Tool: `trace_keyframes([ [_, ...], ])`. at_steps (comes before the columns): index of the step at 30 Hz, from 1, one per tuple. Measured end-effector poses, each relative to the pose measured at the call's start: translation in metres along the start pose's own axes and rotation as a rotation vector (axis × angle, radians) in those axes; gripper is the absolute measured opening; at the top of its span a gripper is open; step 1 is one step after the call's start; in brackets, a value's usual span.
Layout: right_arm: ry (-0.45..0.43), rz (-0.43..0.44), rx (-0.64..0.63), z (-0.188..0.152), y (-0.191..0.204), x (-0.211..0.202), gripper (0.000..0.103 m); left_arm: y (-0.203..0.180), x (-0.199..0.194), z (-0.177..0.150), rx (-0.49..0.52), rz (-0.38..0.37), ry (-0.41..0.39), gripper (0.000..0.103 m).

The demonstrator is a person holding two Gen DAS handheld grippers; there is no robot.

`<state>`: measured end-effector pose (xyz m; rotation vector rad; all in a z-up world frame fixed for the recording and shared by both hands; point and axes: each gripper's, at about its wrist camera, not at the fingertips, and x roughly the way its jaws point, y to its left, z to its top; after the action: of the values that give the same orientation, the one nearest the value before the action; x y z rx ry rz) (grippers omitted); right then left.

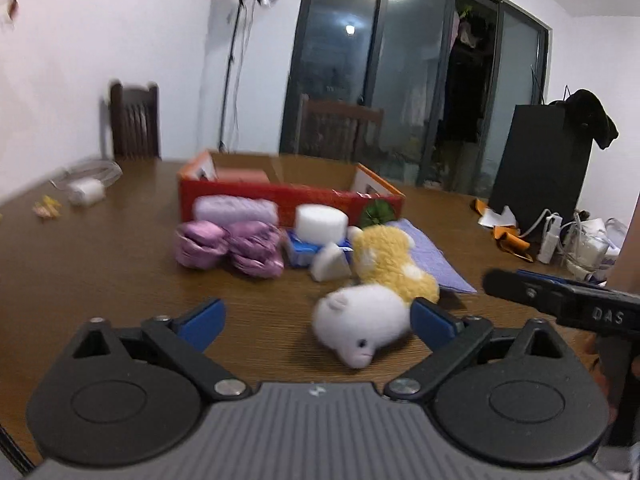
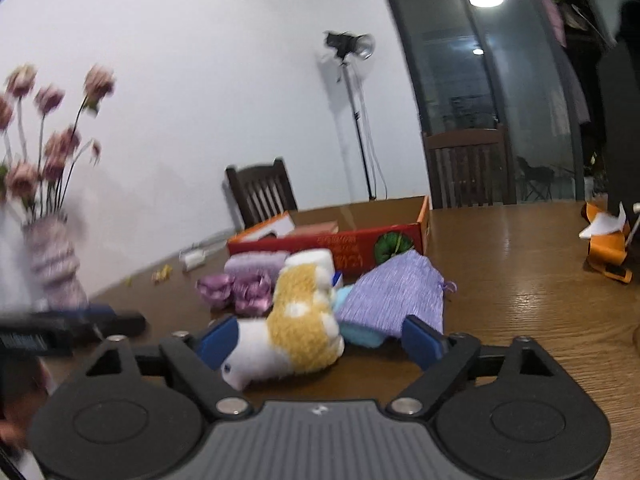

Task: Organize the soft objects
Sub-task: 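Close both grippers on the white-and-yellow alpaca plush and lift it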

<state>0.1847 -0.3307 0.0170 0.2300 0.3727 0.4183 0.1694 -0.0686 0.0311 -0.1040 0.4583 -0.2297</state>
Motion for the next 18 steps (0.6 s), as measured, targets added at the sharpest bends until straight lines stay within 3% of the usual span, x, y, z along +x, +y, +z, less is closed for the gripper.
trace_keyframes([
  [4, 0.041, 0.027, 0.044, 0.006, -0.009, 0.03, 0.075, -0.001, 0.031, 0.001, -0.047, -0.059, 0.045, 0.08],
  [8, 0.067, 0.07, 0.106, 0.006, -0.013, 0.059, 0.067, 0.01, 0.057, -0.002, -0.134, -0.07, 0.107, 0.071],
  [9, 0.079, 0.07, 0.124, 0.006, -0.014, 0.066, 0.066, 0.013, 0.062, -0.003, -0.144, -0.078, 0.116, 0.065],
  [12, 0.104, 0.081, 0.135, 0.003, -0.013, 0.082, 0.055, 0.025, 0.067, -0.007, -0.185, -0.127, 0.11, 0.053],
  [13, 0.111, 0.088, 0.139, 0.002, -0.012, 0.085, 0.047, 0.028, 0.068, -0.007, -0.202, -0.152, 0.111, 0.049],
  [18, 0.136, 0.098, 0.139, -0.002, -0.002, 0.087, 0.041, 0.035, 0.063, -0.004, -0.233, -0.165, 0.123, 0.046],
])
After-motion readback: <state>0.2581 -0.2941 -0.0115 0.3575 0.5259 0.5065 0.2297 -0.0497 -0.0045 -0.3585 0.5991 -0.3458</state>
